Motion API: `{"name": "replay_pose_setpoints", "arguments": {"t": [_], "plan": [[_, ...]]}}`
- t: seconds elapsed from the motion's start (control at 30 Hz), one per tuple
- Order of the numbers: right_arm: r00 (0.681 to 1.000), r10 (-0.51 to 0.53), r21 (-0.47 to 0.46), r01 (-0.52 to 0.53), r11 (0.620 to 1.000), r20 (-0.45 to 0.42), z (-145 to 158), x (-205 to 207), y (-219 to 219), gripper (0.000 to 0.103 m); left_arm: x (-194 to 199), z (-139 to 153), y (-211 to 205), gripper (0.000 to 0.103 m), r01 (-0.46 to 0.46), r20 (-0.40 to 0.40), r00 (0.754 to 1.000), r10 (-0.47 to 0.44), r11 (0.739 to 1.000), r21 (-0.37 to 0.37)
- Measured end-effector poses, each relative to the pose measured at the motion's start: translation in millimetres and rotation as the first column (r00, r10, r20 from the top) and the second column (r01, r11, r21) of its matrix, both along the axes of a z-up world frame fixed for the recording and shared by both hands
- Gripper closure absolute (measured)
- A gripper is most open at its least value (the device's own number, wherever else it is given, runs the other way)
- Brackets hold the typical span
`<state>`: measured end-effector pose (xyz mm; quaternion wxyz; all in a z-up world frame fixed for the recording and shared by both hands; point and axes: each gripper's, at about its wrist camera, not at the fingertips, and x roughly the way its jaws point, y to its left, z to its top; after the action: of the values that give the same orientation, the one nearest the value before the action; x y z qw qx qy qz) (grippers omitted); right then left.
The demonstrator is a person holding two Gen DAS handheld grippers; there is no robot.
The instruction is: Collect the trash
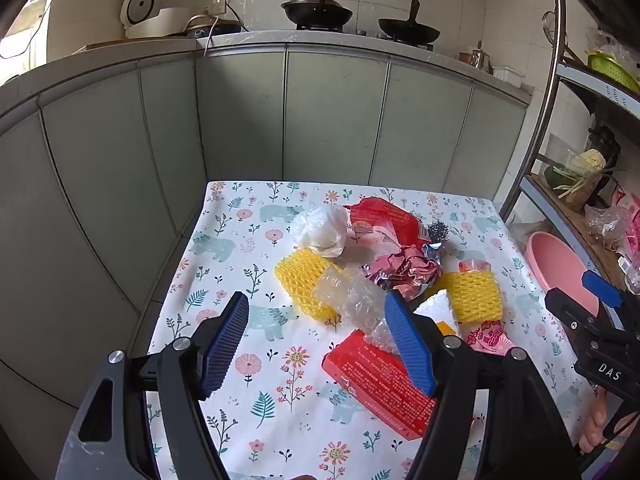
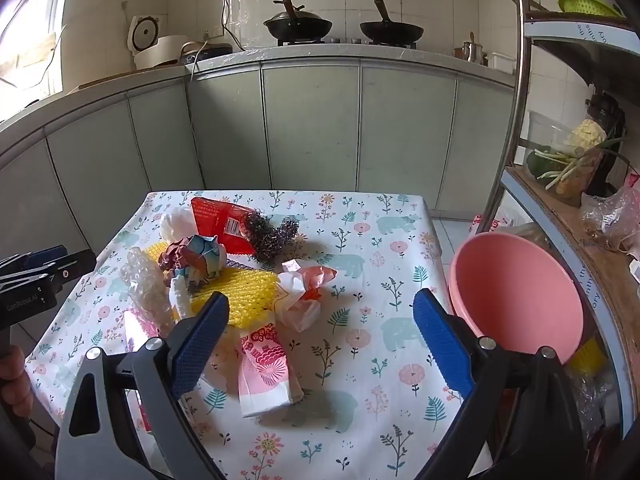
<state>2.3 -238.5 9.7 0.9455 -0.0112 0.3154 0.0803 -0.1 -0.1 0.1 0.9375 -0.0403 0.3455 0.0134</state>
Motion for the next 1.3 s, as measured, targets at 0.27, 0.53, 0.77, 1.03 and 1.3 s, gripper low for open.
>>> {"name": "replay_pose_setpoints", "arguments": {"t": [0.27,0.53,0.77,1.03,1.3], "plan": [[1.000,0.000,0.010,0.000,1.000,0.015,3.1,-1.7,-2.7,0.009,-0.6,4.0,-1.1,0.033,0.006,0.005,1.000,-0.006,1.000,0.004],[0.998,-0.006,0.019,0.005,1.000,0.069,13.4,-8.0,-6.4,0.009,-5.0,7.9,-3.3,0.033,0.010,0.022,1.000,-0.010,1.000,0.013],[0.995,-0.006,0.023,0.004,1.000,0.103,18.6,-9.9,-6.4,0.009,-6.8,12.6,-2.7,0.033,0.010,0.035,0.999,-0.010,1.000,0.016],[0.993,-0.009,0.027,0.006,1.000,0.115,21.1,-11.6,-7.9,0.009,-10.1,17.5,-3.7,0.033,0.009,0.053,0.999,-0.010,1.000,0.020],[0.993,-0.009,0.027,0.006,1.000,0.118,21.4,-12.5,-7.7,0.009,-13.3,20.3,-4.6,0.033,0.009,0.067,0.998,-0.011,1.000,0.024]]}}
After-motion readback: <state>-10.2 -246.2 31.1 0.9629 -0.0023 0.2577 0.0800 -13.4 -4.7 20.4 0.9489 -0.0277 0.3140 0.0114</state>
